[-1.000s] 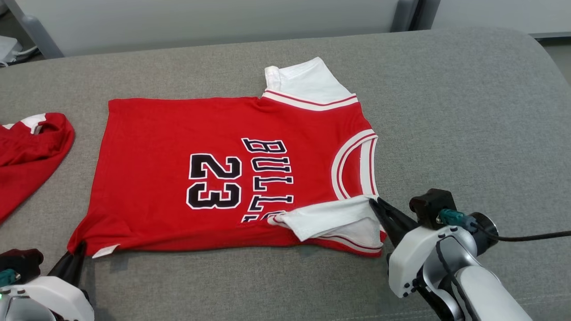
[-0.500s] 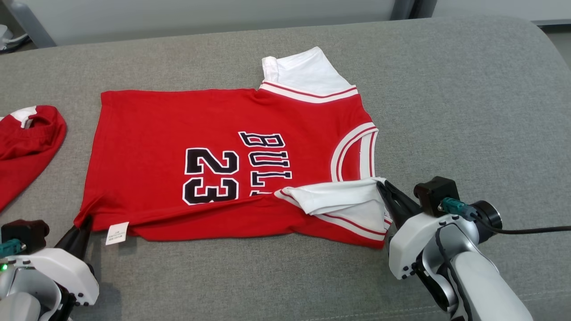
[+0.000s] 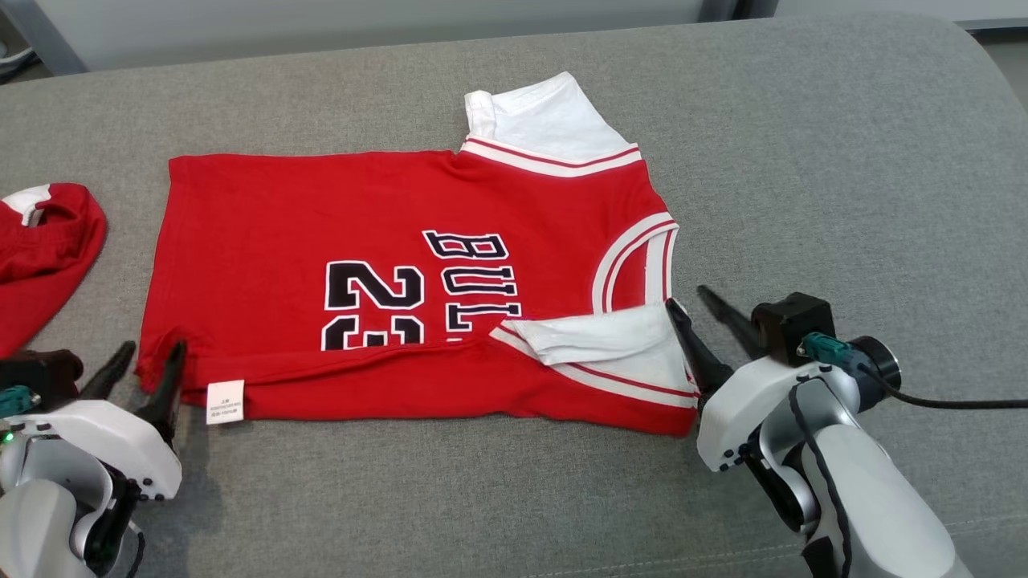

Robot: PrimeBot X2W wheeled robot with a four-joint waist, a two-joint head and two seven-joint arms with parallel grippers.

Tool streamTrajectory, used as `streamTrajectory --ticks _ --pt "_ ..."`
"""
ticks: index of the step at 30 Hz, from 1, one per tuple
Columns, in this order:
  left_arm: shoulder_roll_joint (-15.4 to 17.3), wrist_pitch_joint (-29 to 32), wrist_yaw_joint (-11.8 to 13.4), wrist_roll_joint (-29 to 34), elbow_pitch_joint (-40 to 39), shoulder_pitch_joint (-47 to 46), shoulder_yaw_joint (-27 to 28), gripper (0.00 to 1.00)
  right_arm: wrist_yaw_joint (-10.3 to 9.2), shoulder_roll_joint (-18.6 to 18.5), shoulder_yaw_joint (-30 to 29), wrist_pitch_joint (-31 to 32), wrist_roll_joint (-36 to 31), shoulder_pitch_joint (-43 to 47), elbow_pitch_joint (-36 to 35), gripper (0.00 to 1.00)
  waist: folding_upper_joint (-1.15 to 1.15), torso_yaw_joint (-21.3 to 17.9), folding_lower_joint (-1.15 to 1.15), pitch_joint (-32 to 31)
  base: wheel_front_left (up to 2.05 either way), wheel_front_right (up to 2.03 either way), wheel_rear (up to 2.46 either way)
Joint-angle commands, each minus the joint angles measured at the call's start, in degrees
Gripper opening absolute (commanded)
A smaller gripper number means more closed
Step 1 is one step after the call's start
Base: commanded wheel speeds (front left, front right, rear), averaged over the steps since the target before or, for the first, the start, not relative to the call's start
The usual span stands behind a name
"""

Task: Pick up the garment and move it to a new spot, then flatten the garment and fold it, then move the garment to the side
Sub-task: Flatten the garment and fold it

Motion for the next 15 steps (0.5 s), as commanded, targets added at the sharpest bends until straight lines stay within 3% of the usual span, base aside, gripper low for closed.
streamTrajectory --ticks 1,5,15 --pt "2.4 -2.9 0.1 -0.4 -1.1 -3.6 3.1 1.0 -0.01 0.5 0.3 -2.1 0.0 -1.5 -1.2 1.0 0.0 0.0 0.0 -0.1 0.0 0.0 0.0" --pt "2.5 -7.5 1.1 0.7 -1.4 -4.5 3.6 1.0 -0.01 0.5 -3.0 -5.3 -1.5 -1.4 -0.7 1.0 0.0 0.2 0.0 -0.7 0.0 0.0 0.0" --pt "1.7 -10.1 0.6 3.6 -0.8 -1.5 -0.4 1.0 -0.01 0.5 -5.0 -9.0 -1.7 2.3 0.4 1.0 0.0 0.2 0.0 -2.9 0.0 0.0 0.0"
